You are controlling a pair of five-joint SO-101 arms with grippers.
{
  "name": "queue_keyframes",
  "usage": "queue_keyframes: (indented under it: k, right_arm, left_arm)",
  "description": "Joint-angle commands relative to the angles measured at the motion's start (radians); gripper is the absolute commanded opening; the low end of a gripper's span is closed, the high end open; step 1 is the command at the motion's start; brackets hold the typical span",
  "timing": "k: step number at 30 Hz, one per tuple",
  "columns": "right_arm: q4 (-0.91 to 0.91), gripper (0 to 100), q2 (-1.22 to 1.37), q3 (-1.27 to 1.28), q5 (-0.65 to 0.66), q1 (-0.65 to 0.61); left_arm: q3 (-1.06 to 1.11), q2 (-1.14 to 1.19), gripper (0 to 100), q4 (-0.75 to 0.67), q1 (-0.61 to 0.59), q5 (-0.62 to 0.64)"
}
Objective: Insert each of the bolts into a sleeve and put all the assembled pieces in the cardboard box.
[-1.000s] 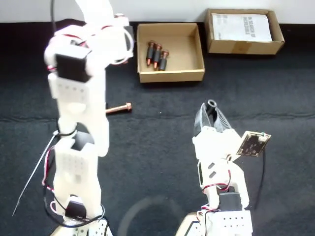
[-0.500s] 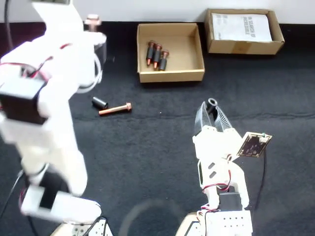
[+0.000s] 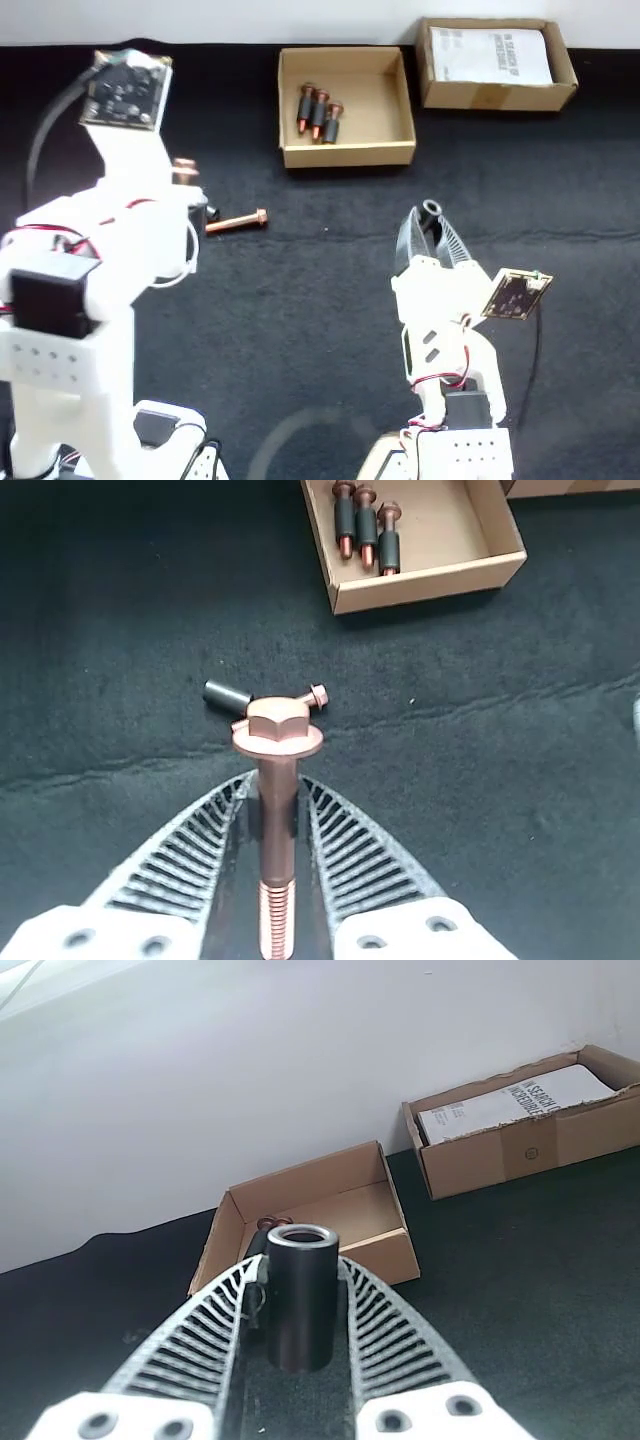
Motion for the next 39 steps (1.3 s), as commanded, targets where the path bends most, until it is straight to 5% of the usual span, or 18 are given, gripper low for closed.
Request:
queue_keyframes:
  k: [1, 7, 15, 34, 39]
  right_arm:
    - [-0.019, 0.6, -0.010, 0.134, 0.002, -0.010]
    - [-0.019, 0.6, -0.010, 0.134, 0.002, -0.010]
    - [-0.018, 0.6, -0.010, 0.134, 0.000, -0.010]
    - [-0.007, 0.6, -0.010, 0.134, -0.005, -0.010]
    - [0.033, 0.6, -0.012, 0.134, -0.006, -0.031]
  left_arm:
    - [0.177, -0.067, 1, -0.170, -0.004, 0.000]
    - [0.432, -0.114, 1, -0.500, 0.004, 0.000]
    - [0.671, -0.145, 1, -0.904, 0.170, 0.000]
    - [0.754, -0.166, 1, -1.432, 0.562, 0.002]
    - [0.802, -0.045, 1, -1.613, 0.587, 0.002]
